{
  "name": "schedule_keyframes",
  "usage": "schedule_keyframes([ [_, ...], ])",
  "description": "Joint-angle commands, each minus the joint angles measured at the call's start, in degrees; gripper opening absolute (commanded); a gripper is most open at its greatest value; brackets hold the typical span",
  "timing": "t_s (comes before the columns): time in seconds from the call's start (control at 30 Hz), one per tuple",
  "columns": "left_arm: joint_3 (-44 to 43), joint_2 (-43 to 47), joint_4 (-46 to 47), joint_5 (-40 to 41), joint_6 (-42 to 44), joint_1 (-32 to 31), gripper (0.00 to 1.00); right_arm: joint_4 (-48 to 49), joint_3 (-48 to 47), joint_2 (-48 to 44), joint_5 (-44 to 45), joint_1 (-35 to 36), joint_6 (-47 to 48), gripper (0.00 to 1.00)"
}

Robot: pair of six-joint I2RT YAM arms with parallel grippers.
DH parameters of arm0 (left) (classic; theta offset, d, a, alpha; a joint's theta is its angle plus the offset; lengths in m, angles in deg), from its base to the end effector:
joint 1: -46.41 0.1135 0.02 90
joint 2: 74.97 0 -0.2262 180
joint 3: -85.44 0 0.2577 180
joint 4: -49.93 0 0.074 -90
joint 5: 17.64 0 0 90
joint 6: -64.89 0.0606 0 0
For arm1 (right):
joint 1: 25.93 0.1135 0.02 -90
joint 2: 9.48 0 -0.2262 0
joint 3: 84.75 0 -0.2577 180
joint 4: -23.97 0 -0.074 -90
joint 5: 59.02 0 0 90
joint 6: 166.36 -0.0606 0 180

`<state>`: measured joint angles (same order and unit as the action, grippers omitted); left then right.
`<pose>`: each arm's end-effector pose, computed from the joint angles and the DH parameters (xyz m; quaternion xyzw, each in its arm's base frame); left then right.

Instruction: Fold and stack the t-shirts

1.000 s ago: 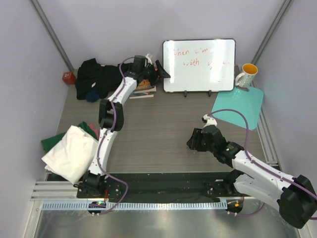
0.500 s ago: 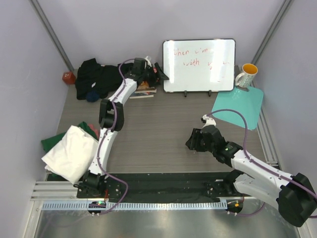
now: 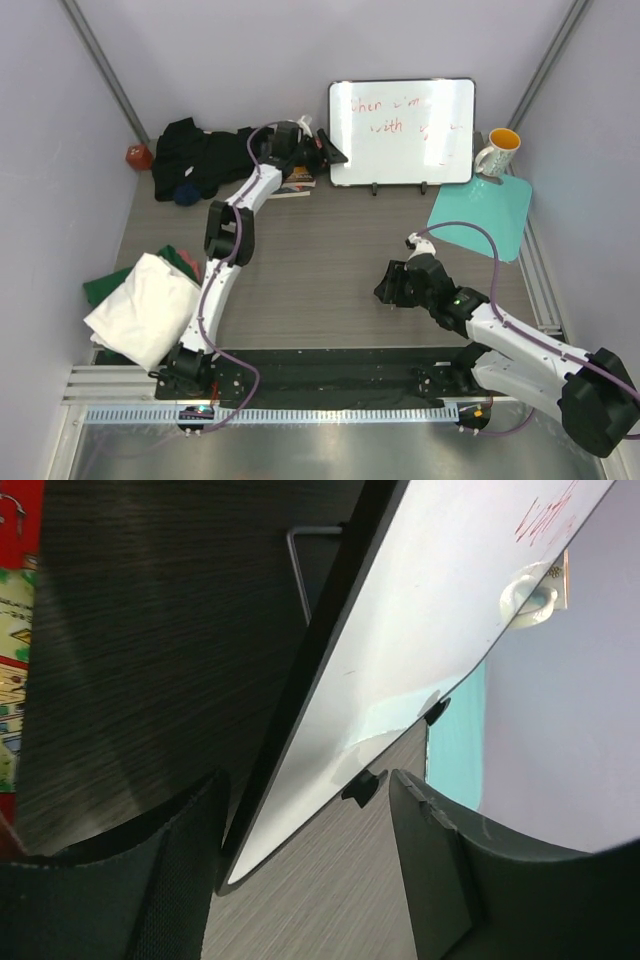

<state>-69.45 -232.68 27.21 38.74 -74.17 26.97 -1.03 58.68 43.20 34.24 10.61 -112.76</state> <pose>0.5537 -0.2310 0.1330 -0.0579 0.8223 -0.4895 0.2843 0.1883 0.1352 0.1334 0.0107 0.9100 0.2251 0.3480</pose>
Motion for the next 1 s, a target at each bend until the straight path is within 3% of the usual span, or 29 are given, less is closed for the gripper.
schedule_keyframes([
  [0.0,1.68,-2.78,4.5,-3.55,-1.74,-0.77,0.63,2.21,0.09,0.49,-0.72,0.12,-0.51,0.52],
  [0.07,2.29,-2.87,7.13,-5.04,-3.31,-0.95,0.6,2.21,0.09,0.05,-0.72,0.12,-0.42,0.52],
  [0.2,6.85,-1.73,11.19,-6.01,-5.17,-1.39,0.33,1.86,-0.09,-0.65,-0.54,0.12,-0.51,0.52],
  [0.47,18.01,6.61,13.56,-5.31,-3.59,-1.48,0.0,1.6,-0.44,-1.01,-0.63,0.12,-0.51,0.52],
  [0.97,42.26,24.72,7.59,1.37,6.16,-1.3,0.0,-2.97,-4.13,-4.6,2.18,0.2,1.42,0.52],
])
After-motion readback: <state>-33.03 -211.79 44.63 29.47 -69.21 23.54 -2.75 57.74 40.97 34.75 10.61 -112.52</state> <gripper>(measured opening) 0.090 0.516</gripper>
